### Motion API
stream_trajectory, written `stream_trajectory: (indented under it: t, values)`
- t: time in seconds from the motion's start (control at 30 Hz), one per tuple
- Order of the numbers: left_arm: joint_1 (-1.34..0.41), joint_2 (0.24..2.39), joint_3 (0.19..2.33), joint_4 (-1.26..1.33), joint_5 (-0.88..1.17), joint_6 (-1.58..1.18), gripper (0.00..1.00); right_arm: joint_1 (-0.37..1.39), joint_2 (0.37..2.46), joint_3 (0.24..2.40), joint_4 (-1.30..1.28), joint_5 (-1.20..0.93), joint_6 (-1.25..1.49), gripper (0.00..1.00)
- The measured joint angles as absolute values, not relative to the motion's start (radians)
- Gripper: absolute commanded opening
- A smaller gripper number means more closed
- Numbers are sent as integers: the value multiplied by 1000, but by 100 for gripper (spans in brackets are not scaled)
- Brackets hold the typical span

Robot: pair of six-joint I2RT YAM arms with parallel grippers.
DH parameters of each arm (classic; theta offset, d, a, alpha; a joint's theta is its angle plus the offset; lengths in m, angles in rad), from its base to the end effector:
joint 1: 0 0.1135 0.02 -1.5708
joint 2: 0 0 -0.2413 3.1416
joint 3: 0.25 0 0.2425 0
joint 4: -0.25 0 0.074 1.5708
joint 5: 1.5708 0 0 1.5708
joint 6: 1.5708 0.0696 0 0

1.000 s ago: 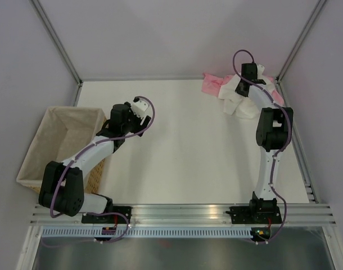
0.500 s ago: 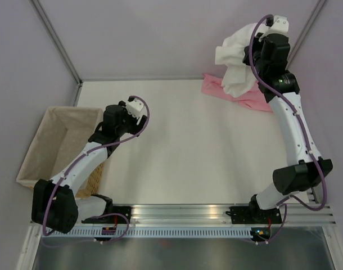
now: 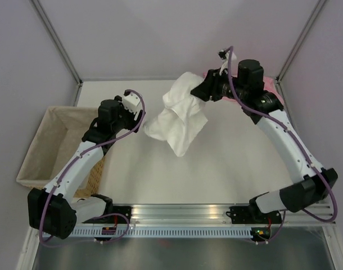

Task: Roll the t-shirts
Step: Move the tshirt to the center of the board, then flatten the tshirt

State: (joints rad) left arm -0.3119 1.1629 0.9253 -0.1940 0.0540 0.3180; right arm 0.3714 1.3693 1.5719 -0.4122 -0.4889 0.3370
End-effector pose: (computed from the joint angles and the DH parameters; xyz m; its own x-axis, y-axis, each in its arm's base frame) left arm 0.2816 -0.0947 0.2780 -0.2678 0.4144 -0.8698 0.4599 0.8483 0.2626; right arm 0.2884 0.1474 0.4278 -0.4305 0.1456 -0.8908 -0.6422 0.6440 0.4156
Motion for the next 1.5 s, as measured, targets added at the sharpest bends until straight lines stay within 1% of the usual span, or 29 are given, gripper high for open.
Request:
stream_trajectory:
  t: [0.03, 0.1, 0.23, 0.27, 0.33, 0.4, 0.5, 0.6, 0.7, 0.8, 0.9, 0.97, 1.0, 1.03, 1.1, 1.13, 1.3, 1.5]
  values:
    - [-312, 1163, 929, -195, 54, 318, 85, 371, 1405, 1562, -418, -490, 348, 82]
    - [-312, 1165, 934, -198, 54, 318, 85, 370, 1502, 1559, -426, -464, 351, 89]
    - [-312, 1174, 937, -215, 54, 317, 85, 350, 1755, 1617, -475, -359, 345, 89]
    - [-312, 1177, 937, -220, 54, 317, 85, 339, 1805, 1608, -473, -332, 345, 89]
    - [-312, 1179, 937, -237, 54, 318, 85, 319, 1843, 1521, -466, -286, 348, 87]
    - [-312, 1182, 934, -249, 59, 319, 84, 306, 1823, 1394, -459, -251, 356, 86]
    - [-313, 1196, 932, -283, 111, 333, 83, 321, 1739, 1212, -437, -213, 366, 85]
    - [-335, 1218, 919, -318, 160, 357, 83, 379, 1623, 1068, -406, -203, 383, 86]
    - [-396, 1229, 883, -343, 171, 389, 84, 445, 1555, 966, -329, -212, 414, 87]
    - [-441, 1230, 850, -370, 189, 407, 84, 482, 1558, 882, -251, -216, 447, 87]
    - [-445, 1229, 837, -380, 193, 414, 84, 496, 1610, 833, -199, -232, 482, 86]
    - [-444, 1224, 836, -381, 193, 416, 84, 501, 1624, 839, -138, -238, 498, 67]
    - [-444, 1220, 834, -381, 193, 417, 84, 506, 1638, 841, -116, -239, 507, 56]
    - [-444, 1215, 833, -382, 193, 418, 84, 512, 1655, 841, -103, -242, 512, 32]
    - [-444, 1203, 830, -382, 192, 419, 85, 525, 1679, 841, -93, -253, 522, 12]
    - [-444, 1197, 828, -384, 192, 420, 85, 534, 1685, 842, -91, -256, 529, 0]
    - [-444, 1179, 827, -389, 186, 424, 85, 575, 1675, 910, -108, -250, 550, 0]
    - [-444, 1179, 838, -397, 166, 424, 86, 633, 1562, 1143, -167, -175, 519, 0]
